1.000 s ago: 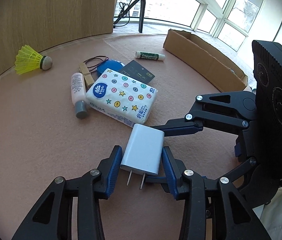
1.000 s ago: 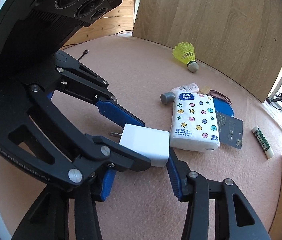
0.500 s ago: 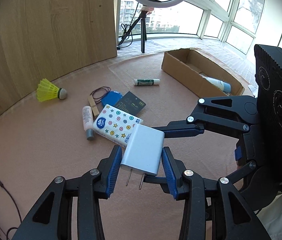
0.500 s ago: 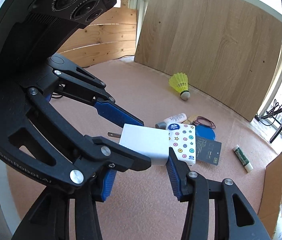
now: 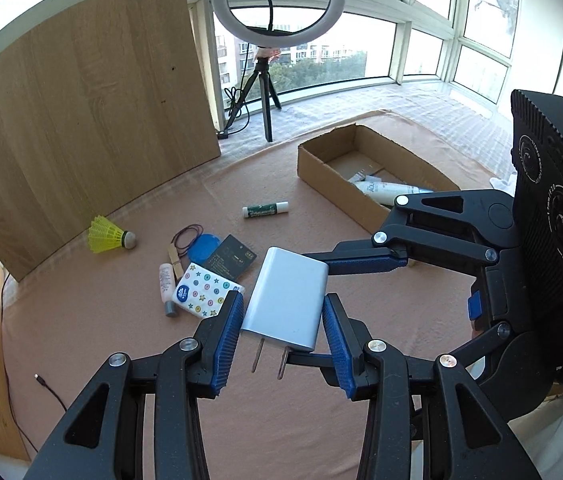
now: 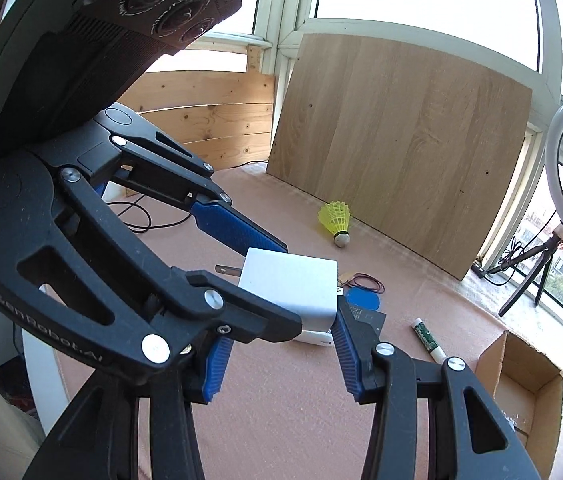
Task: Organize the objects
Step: 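Carry the white charger over the box and open the right tool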
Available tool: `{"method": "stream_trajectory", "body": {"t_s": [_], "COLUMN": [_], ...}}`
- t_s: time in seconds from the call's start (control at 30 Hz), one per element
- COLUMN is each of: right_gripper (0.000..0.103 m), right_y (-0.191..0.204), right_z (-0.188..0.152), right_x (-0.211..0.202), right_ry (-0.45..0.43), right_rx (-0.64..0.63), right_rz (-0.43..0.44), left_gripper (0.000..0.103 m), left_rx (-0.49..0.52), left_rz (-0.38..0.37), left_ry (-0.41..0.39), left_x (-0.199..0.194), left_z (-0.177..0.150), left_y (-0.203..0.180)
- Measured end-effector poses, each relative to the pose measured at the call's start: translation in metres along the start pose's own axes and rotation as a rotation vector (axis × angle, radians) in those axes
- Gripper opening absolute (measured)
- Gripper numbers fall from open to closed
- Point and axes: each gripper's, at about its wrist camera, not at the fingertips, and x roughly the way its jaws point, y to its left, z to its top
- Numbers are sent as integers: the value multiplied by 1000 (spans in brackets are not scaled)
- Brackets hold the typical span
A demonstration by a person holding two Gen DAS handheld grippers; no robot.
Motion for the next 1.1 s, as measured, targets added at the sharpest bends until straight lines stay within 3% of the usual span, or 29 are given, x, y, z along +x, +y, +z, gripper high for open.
{"method": "stream_trajectory", "body": {"t_s": [0.5, 1.1], "right_gripper": [43, 43], "right_y": [-46, -176], "right_z": [-31, -107], "right_x": [-41, -107], "right_ry": [-25, 6], "right_rx": [52, 189], "right_rz": [-33, -201], "left_gripper": [44, 47], "left_rx": [82, 233], "left_rz": [-1, -133], "left_ry": [27, 34], "left_x": [29, 130], "left_z": [41, 152], "left_y": [-67, -201]}}
